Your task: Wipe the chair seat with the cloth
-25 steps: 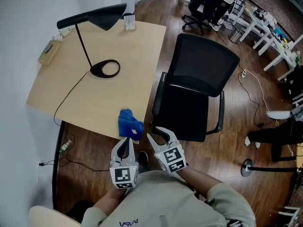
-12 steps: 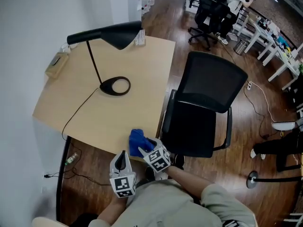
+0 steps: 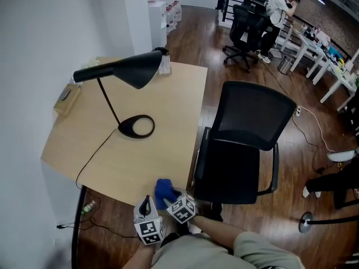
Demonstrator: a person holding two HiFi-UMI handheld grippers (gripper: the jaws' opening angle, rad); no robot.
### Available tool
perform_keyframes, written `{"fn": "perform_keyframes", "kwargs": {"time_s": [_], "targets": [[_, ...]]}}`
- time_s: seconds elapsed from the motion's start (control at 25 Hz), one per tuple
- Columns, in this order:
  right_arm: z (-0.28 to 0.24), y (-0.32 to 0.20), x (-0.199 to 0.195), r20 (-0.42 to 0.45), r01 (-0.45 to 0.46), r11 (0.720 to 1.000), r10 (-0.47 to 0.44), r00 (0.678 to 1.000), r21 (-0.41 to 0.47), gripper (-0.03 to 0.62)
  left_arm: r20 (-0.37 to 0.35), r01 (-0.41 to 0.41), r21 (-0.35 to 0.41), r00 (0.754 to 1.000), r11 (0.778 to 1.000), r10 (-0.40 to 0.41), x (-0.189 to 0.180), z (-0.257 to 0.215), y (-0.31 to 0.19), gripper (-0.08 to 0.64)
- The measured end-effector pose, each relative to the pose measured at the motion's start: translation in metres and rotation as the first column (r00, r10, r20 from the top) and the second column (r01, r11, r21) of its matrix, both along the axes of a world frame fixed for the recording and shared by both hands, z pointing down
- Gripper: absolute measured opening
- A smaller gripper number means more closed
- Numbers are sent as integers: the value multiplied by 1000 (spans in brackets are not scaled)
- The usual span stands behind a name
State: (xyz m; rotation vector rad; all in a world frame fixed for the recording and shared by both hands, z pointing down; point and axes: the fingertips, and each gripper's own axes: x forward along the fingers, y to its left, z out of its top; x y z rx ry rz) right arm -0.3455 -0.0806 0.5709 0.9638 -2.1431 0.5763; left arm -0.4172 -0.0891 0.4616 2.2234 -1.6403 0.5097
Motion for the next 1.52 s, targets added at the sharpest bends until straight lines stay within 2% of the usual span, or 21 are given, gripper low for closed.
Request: {"fn": "perform_keyframes", "kwargs": {"time_s": [0.16,0.28,0.36,0.52,0.68,0.84,1.04,1.28,1.4,1.52], "targets": [[1,3,-4,28,18,1000,-17,999,-16,130,3,-3,-18,1000,1000,3,9,4,-4,5],[-7,1,6,68,9,1000,-7,998,-30,110,-7,-17,-15,1000,1000,17,24,2,-8,5],[-17,-2,25,96,-30,999,32,995,-22,107,-19,-35,-7,999,999,35,39,-2,-10,5],[-40,-17,91,138,-180,984,177,974,4,107,-42,-101,16,994,995,102,85,-15,-19,5],[-59,-31,179,147,-326,945,317,937,40,106,-62,-176,31,982,984,177,148,-23,-26,5],[-71,-37,260,140,-403,912,391,910,70,107,-74,-240,37,967,970,242,222,-27,-30,5],[-62,-35,338,145,-449,892,438,887,52,107,-81,-285,19,955,958,286,306,-16,-33,5],[-38,-35,405,150,-459,888,452,879,13,107,-94,-297,8,950,955,297,393,-7,-36,5],[-30,-36,428,143,-448,894,442,885,6,107,-99,-299,-2,950,954,298,424,1,-33,5],[-16,-41,444,134,-431,902,427,894,1,107,-102,-278,-9,956,960,276,438,17,-33,5]]}}
